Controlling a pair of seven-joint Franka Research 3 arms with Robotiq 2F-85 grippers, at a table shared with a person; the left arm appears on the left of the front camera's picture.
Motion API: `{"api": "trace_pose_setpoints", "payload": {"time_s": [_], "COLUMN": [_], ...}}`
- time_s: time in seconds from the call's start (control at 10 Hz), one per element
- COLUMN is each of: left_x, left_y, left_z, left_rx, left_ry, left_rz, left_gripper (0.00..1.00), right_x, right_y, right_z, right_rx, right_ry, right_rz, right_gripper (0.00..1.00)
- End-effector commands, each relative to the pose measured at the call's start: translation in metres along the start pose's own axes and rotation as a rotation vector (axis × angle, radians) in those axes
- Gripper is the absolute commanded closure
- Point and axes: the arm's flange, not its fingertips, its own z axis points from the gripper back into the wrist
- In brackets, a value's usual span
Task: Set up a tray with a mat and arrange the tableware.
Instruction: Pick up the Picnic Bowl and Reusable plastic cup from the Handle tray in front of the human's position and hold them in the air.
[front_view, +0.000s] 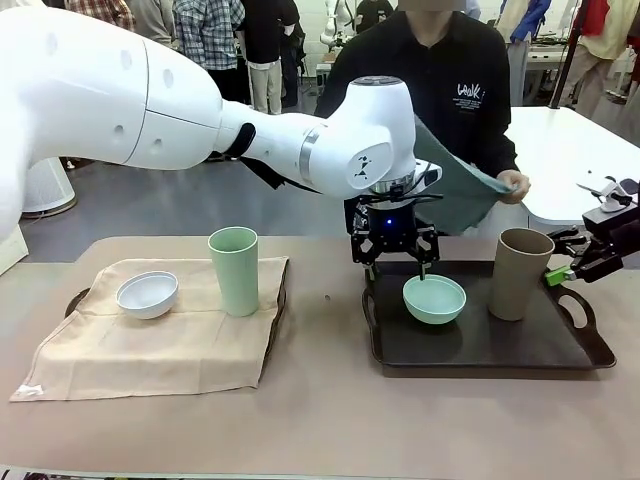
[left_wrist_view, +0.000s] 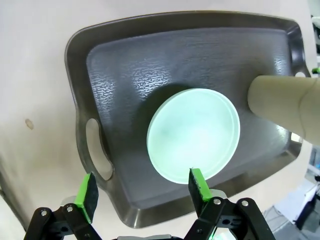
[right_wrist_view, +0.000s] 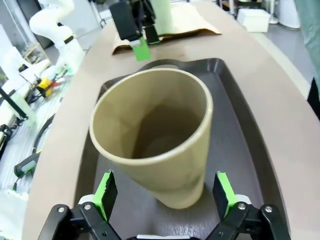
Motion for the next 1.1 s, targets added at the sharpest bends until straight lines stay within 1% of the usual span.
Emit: {"api": "trace_pose_setpoints", "payload": {"time_s": [0.0,0.3,0.5,0.7,1.0], "left_x": [0.005,0.016,0.018,0.021,0.025], "left_y": [-0.005,-0.005,-0.009,-0.010,-0.001], "left_z": [-0.002,-0.017,-0.030,-0.035,-0.044], "left_rx": [0.034,0.039,0.047,0.051,0.049], "left_ry": [-0.011,0.008,0.035,0.040,0.046], "left_rz": [0.036,0.054,0.055,0.057,0.093], "left_gripper": [0.06,0.06,0.06,0.06,0.06], "right_x": [0.004,0.004,0.006,0.008,0.011], "right_y": [0.001,0.003,-0.003,-0.015,-0.021], "right_z": [-0.002,-0.019,-0.030,-0.041,-0.063], "right_rx": [0.064,0.108,0.107,0.083,0.092], "right_ry": [0.019,0.038,0.030,0.017,0.034], "right_rz": [-0.017,-0.019,-0.017,-0.024,-0.033], "right_gripper": [0.00,0.00,0.00,0.00,0.00]}}
